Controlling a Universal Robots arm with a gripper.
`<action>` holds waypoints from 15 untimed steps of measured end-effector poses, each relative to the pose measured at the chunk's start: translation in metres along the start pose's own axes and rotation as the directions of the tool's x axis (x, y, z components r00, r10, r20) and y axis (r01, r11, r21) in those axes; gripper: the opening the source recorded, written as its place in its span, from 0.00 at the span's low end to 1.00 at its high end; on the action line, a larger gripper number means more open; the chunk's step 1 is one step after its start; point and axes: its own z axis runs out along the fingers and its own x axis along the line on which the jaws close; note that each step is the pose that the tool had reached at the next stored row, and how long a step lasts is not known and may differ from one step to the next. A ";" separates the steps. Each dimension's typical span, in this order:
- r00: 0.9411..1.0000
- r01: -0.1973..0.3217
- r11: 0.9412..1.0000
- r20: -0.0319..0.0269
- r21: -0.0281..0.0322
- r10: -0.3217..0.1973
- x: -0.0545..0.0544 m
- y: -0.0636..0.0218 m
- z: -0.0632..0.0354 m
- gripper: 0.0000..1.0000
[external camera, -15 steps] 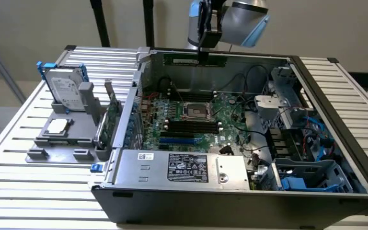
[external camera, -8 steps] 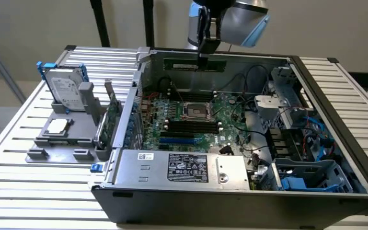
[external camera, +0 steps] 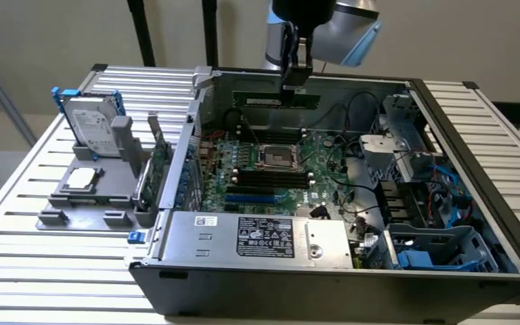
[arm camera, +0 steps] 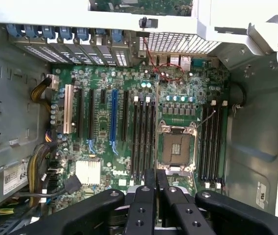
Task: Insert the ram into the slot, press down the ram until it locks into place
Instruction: 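Insert the ram into the slot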
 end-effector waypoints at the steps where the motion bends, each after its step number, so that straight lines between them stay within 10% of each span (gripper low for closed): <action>1: 1.000 0.000 1.000 0.000 0.000 0.000 0.000 -0.0007 0.0017 0.13; 15: 1.000 0.000 1.000 0.000 0.000 0.000 0.011 -0.0081 0.0269 0.13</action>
